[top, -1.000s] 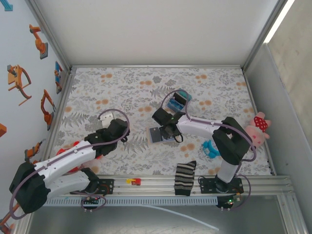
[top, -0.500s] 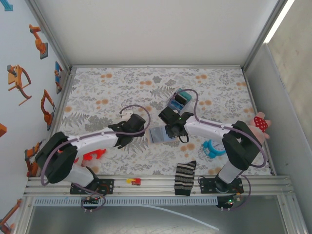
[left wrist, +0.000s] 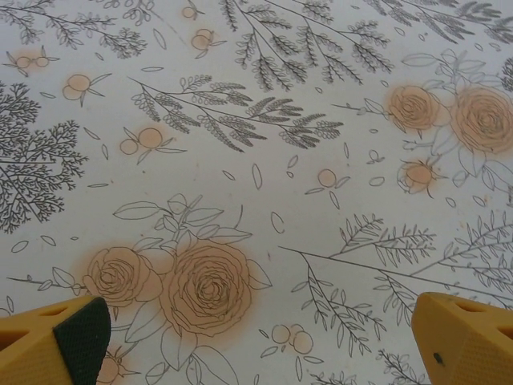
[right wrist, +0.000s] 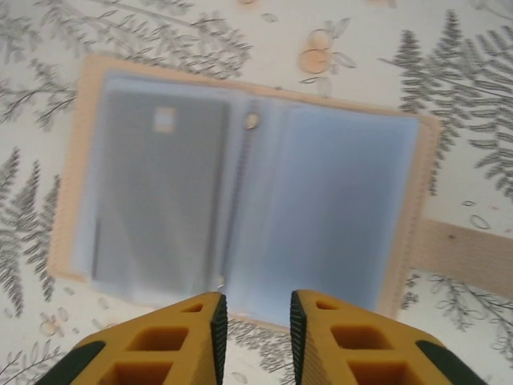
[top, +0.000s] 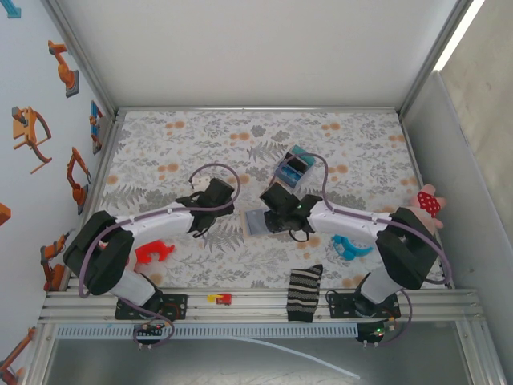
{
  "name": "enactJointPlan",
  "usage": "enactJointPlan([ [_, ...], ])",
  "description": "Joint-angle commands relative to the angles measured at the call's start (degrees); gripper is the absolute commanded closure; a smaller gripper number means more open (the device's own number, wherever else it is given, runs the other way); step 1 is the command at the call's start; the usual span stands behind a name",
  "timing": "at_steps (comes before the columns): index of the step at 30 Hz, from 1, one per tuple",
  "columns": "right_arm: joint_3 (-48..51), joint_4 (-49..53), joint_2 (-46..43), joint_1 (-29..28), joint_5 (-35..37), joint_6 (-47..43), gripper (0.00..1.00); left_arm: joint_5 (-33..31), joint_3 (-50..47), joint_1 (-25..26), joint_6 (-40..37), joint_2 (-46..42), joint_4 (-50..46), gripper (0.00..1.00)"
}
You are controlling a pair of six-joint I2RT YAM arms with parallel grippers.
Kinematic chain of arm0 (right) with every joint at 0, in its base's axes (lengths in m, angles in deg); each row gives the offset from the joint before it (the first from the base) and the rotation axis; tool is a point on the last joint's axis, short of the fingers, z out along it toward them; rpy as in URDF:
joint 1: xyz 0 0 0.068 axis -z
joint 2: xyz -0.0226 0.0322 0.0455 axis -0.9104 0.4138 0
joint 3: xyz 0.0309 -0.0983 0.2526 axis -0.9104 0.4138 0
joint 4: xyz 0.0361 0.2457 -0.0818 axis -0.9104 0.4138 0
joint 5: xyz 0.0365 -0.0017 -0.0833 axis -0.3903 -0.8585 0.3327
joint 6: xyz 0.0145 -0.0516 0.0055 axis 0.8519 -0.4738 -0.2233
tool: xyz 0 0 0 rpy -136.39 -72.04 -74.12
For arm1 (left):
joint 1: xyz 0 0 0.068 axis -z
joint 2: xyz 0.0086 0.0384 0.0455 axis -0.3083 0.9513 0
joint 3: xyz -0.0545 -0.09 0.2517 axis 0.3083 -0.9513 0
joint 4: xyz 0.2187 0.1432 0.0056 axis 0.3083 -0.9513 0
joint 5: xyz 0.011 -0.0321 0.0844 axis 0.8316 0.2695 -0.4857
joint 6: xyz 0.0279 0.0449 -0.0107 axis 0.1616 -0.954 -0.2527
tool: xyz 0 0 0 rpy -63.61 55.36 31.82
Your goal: Take the credit cards out of the card holder
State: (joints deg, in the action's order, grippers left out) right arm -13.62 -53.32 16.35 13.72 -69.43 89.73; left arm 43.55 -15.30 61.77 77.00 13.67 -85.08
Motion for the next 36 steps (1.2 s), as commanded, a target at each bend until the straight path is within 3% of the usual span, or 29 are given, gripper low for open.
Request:
enactJointPlan([
  [1, -3.3, -2.0, 2.4, -2.6, 0.6, 0.4, 0.7, 1.9, -0.2, -1.7, 2.3, -2.5, -1.4, 0.03],
  [14, -10.0, -0.2, 11.7, -4.7, 0.6, -1.0, 0.52, 3.9, -2.8, -4.0, 3.6, -5.1, -1.1, 0.03],
  [26, -10.4, 0.9, 16.4, -4.6, 0.1, -1.0, 0.49, 4.8, -2.9, -3.9, 3.6, -4.6, -0.9, 0.03],
  [31, -9.6, 1.0, 16.9, -4.3, 0.4, -0.6, 0.57, 5.3, -3.0, -4.0, 3.3, -4.9, -1.3, 0.03],
  [36, -8.3, 0.8, 14.3, -3.4, 1.2, -0.3, 0.75, 5.3, -2.8, -3.7, 2.1, -5.9, -1.6, 0.03],
])
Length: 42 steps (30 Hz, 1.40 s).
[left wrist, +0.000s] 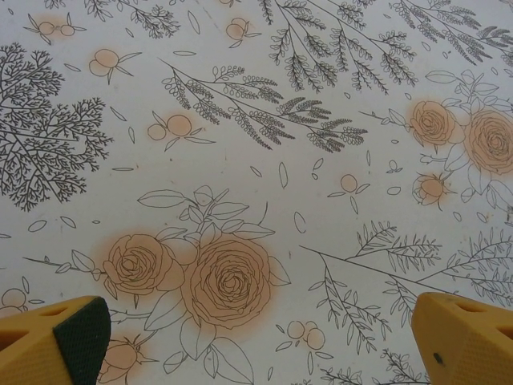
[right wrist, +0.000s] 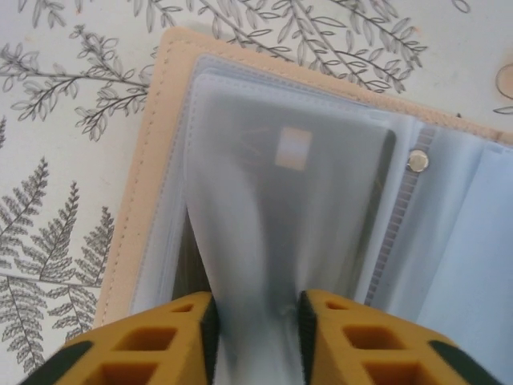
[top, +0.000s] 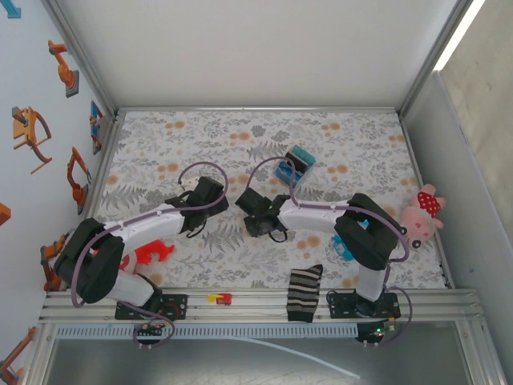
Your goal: Take the credit cards out of the card holder
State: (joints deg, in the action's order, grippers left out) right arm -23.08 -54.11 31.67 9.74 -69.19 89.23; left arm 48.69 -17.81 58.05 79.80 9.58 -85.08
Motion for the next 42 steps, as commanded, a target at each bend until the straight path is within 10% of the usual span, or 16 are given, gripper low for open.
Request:
enactJointPlan([
  [1, 1.3, 1.6, -1.5, 0.8, 1.1, 0.2, 0.77, 0.2, -0.2, 0.2, -0.9, -2.0, -1.6, 0.03],
  [42, 9.3, 0.1, -10.7, 5.5, 7.6, 7.4, 0.64, 1.3, 9.9, 10.9, -7.3, 11.8, -4.1, 0.03],
])
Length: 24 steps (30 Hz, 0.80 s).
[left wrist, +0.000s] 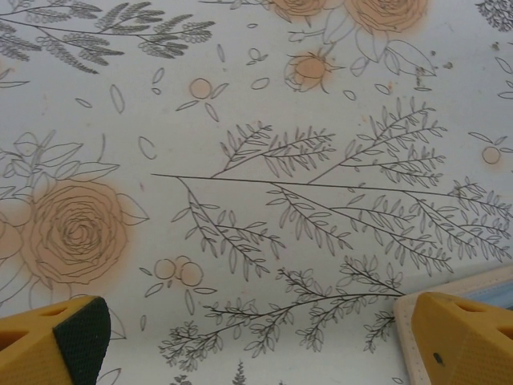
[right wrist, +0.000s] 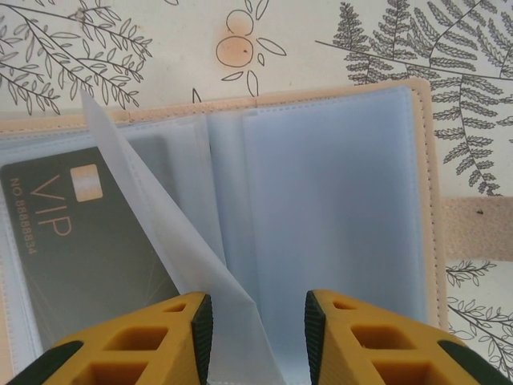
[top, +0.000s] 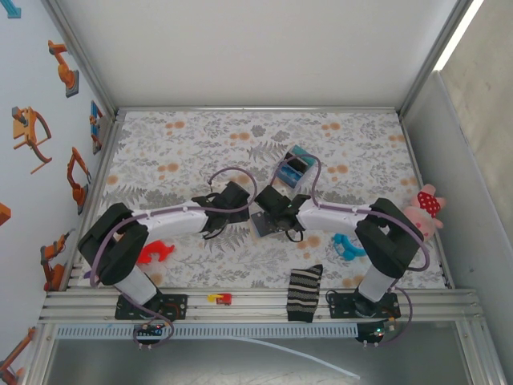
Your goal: Take the credit cards out of the card holder
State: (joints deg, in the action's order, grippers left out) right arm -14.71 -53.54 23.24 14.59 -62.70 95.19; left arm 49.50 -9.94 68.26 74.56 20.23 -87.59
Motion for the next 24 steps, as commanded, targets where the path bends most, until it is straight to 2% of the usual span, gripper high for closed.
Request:
enactJointPlan([
  [1, 1.1, -0.7, -2.4, 0.8, 1.0, 1.4, 0.64, 0.6, 2.4, 1.1, -2.3, 1.9, -1.6, 0.03],
  [13, 3.4, -3.2, -4.2, 2.4, -1.4, 2.6, 0.64, 1.3, 8.2, 4.9, -3.7, 10.0, -2.6, 0.03],
  [24, 9.5, -2.9, -16.2, 4.9, 2.7, 5.2, 0.64, 0.8, 12.3, 6.4, -5.9, 13.8, -3.8, 0.03],
])
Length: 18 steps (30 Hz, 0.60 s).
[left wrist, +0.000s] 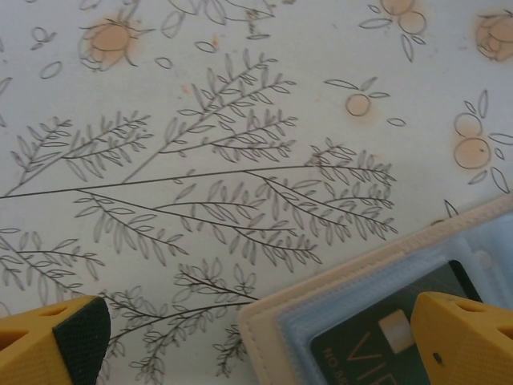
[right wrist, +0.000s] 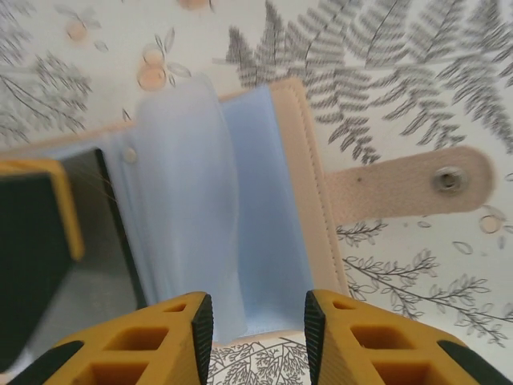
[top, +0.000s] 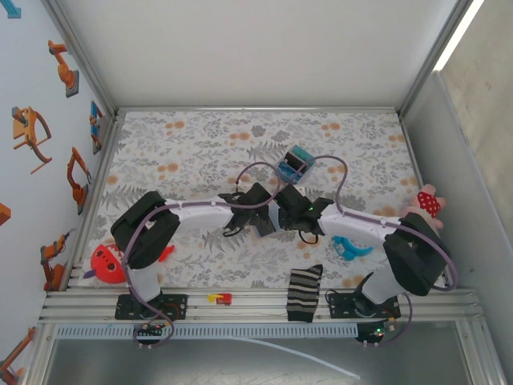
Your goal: Take the credit cards out of the card holder
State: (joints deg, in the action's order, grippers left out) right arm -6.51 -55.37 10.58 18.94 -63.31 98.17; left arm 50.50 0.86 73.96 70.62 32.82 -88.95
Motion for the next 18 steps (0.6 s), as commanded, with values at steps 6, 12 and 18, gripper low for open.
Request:
enactJointPlan([
  [6, 4.6, -0.3, -10.6, 1.7, 6.6, 3.8, 0.62, 0.3, 3.7, 0.9, -2.7, 3.5, -2.4, 0.03],
  [12, 5.6, 0.9, -12.9, 2.4, 5.9, 3.6, 0.62, -1.4, 3.2, 0.8, -1.0, 2.0, -2.0, 0.03],
  [18, 4.9, 0.7, -11.2, 2.7, 1.8, 2.9, 0.7, -4.3, -0.5, 0.8, 0.5, -4.4, -2.8, 0.03],
])
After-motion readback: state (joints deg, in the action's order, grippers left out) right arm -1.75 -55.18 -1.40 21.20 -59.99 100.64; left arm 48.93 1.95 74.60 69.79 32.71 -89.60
